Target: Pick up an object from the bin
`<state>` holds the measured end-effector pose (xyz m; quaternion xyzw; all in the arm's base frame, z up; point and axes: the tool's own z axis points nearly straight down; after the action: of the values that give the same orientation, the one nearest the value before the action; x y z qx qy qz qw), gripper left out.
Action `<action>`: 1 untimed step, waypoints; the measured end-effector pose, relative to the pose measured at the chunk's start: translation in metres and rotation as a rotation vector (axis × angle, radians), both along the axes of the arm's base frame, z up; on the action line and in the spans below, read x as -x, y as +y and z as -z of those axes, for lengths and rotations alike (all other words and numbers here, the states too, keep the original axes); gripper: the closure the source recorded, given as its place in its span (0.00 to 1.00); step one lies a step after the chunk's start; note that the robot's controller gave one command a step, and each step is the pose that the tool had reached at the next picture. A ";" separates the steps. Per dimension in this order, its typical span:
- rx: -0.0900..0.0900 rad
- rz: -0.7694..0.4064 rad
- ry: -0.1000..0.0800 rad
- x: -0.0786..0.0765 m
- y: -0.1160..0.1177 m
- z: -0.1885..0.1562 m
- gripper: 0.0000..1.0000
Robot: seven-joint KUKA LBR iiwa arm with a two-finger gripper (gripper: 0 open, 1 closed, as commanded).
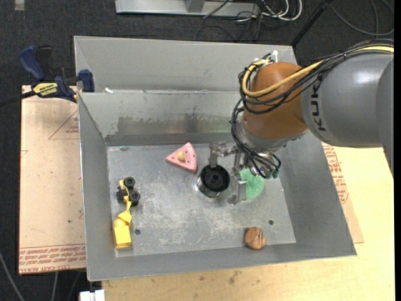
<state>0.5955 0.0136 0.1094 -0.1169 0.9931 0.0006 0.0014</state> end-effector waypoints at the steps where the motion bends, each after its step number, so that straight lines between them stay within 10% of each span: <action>1: 0.000 -0.057 -0.005 -0.008 -0.002 0.024 0.00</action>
Offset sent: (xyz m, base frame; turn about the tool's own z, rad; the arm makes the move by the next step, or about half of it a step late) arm 0.0078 0.0244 -0.0394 -0.0118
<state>0.6037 0.0121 0.0857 -0.1449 0.9894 0.0003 0.0036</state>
